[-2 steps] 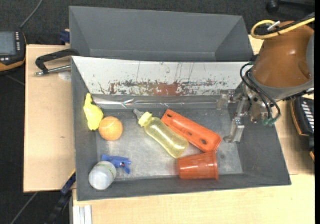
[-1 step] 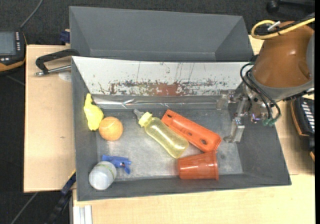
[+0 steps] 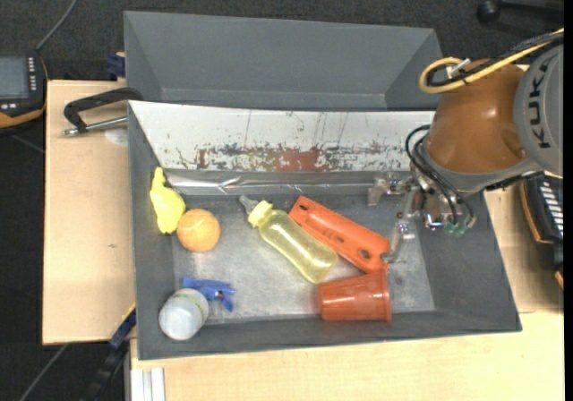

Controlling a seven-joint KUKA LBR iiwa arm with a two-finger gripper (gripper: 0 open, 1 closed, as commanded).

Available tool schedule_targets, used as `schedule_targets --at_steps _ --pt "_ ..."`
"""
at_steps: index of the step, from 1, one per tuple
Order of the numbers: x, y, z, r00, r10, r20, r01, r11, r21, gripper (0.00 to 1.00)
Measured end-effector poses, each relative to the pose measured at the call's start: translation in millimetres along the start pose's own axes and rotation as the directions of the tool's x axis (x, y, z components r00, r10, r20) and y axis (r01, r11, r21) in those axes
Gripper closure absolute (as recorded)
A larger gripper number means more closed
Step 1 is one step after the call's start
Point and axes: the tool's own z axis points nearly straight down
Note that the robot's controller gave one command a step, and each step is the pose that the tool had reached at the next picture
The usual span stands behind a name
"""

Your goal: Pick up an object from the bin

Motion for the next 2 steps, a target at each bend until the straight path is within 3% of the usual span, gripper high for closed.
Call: schedule_targets --at_steps 1,2 --pt "-34.3 3 53 0.996 -0.091 0.001 0.091 0.996 -0.002 0.0" --pt "-42.7 24 63 0.98 -0.201 0.005 0.201 0.98 0.0 1.0"
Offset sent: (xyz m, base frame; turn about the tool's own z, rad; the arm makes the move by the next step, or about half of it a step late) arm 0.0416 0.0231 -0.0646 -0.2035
